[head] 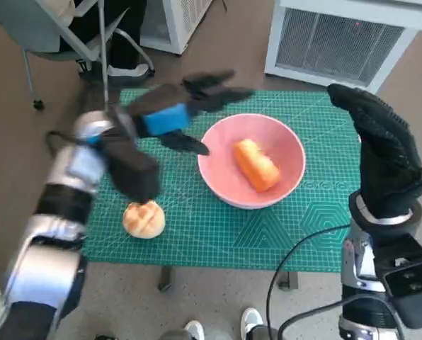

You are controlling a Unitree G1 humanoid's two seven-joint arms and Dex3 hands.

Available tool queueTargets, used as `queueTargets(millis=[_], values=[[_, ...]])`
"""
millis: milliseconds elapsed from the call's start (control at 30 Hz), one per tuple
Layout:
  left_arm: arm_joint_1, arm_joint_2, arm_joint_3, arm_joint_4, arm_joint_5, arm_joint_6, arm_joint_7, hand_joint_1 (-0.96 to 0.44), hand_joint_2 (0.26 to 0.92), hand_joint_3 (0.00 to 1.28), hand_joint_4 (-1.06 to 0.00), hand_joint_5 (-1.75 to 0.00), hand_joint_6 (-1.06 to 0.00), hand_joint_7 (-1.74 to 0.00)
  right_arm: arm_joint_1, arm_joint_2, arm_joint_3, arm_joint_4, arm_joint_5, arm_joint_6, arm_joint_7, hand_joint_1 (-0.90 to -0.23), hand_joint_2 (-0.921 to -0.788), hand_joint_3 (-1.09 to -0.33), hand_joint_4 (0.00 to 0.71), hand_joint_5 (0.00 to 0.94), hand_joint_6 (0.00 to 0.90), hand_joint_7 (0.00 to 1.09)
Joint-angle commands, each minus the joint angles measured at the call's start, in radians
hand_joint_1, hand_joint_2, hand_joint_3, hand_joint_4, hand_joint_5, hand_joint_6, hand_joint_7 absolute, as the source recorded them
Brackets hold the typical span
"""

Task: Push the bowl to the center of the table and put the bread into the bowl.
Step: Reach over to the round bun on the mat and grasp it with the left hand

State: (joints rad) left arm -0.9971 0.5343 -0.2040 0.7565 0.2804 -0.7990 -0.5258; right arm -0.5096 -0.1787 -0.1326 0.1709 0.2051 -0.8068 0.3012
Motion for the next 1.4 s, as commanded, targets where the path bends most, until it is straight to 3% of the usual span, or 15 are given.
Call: queueTargets(millis=[33, 367, 767, 1033, 1400], values=[[0.143, 0.111, 0.067, -0.213, -0.048, 0.035, -0.020, -0.33, 0.824, 0.00, -0.22, -0.02, -0.31, -0.08, 0.032, 0.009, 0.011, -0.009, 0.024, 0.011, 0.005, -0.608, -0.921, -0.767, 0.312, 0.009, -0.001, 0.76], [0.413, 0.278, 0.173, -0.414, -0.161, 0.073, -0.096, -0.34, 0.825, 0.00, -0.29, -0.01, -0.38, -0.06, 0.036, 0.011, 0.027, -0.025, 0.043, 0.027, 0.008, -0.608, -0.921, -0.764, 0.309, 0.007, -0.001, 0.76], [0.644, 0.385, 0.235, -0.510, -0.146, 0.076, -0.109, -0.38, 0.868, 0.01, -0.31, 0.00, -0.41, -0.04, 0.019, 0.010, 0.037, 0.002, 0.059, 0.032, 0.029, -0.612, -0.921, -0.757, 0.310, 0.007, -0.001, 0.76], [0.731, 0.375, 0.220, -0.525, -0.162, 0.110, -0.126, -0.33, 0.849, 0.00, -0.29, 0.00, -0.41, -0.02, 0.005, 0.006, 0.038, 0.023, 0.066, 0.032, 0.043, -0.608, -0.921, -0.756, 0.302, 0.003, -0.001, 0.74], [0.731, 0.304, 0.140, -0.457, -0.061, 0.139, -0.095, -0.32, 0.843, 0.00, -0.29, 0.00, -0.39, 0.00, -0.009, -0.001, 0.037, 0.036, 0.081, 0.031, 0.069, -0.587, -0.921, -0.758, 0.301, 0.002, -0.001, 0.73]])
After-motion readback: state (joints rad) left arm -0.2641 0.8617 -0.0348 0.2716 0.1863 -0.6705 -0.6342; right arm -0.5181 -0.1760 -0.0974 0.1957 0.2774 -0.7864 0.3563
